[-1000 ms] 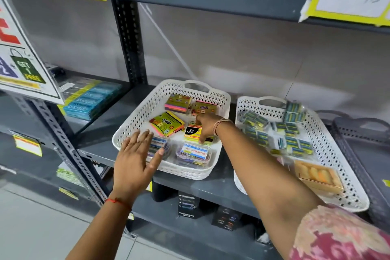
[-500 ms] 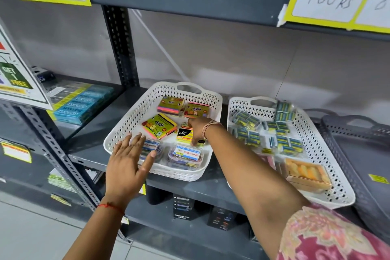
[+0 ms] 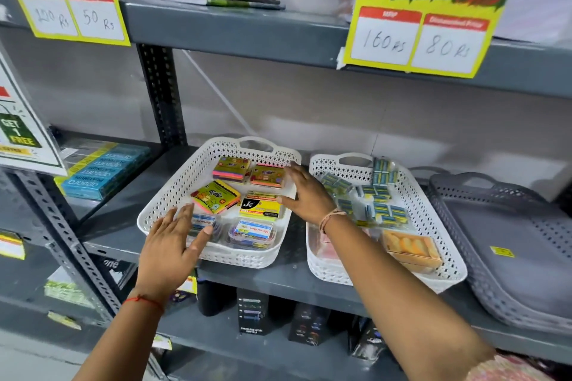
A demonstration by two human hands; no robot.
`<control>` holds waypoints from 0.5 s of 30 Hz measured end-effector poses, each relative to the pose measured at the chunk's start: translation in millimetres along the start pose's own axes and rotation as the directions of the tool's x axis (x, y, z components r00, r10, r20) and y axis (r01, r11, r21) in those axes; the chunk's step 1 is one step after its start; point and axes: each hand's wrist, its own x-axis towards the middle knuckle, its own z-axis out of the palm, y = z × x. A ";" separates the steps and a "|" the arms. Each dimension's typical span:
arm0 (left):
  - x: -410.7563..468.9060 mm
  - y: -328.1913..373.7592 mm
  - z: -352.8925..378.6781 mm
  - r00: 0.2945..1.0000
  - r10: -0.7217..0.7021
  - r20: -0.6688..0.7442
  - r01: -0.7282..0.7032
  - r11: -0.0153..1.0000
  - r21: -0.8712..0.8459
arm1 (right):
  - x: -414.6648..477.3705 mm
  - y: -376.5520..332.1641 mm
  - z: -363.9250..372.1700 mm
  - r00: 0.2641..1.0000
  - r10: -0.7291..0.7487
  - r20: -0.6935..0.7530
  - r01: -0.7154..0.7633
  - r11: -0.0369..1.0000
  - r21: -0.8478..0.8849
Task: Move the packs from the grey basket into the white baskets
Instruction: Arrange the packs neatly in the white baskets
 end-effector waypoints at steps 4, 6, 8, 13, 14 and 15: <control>4.5 12.1 -11.3 0.998 -0.034 -0.044 0.029 0.993 -0.114 | -30.2 26.8 -18.9 0.996 0.069 -0.049 -0.070 0.997 -0.019; 12.3 23.5 -13.2 0.998 0.004 -0.061 -0.011 0.994 -0.112 | -44.0 41.2 -28.7 0.992 0.105 -0.063 -0.107 0.994 -0.030; 19.2 44.7 -9.0 0.998 0.052 -0.045 -0.057 0.993 -0.107 | -57.6 55.5 -37.6 0.988 0.139 -0.070 -0.142 0.989 -0.034; 25.4 105.7 25.4 0.961 0.261 0.091 -0.256 0.965 -0.058 | -79.6 86.5 -48.5 0.971 0.233 -0.050 -0.234 0.972 -0.021; 25.0 114.5 33.5 0.949 0.287 0.127 -0.284 0.958 -0.046 | -82.5 91.5 -48.8 0.969 0.244 -0.047 -0.245 0.969 -0.014; 25.0 123.9 41.4 0.939 0.303 0.161 -0.301 0.953 -0.039 | -84.8 97.8 -49.1 0.967 0.252 -0.043 -0.253 0.967 -0.012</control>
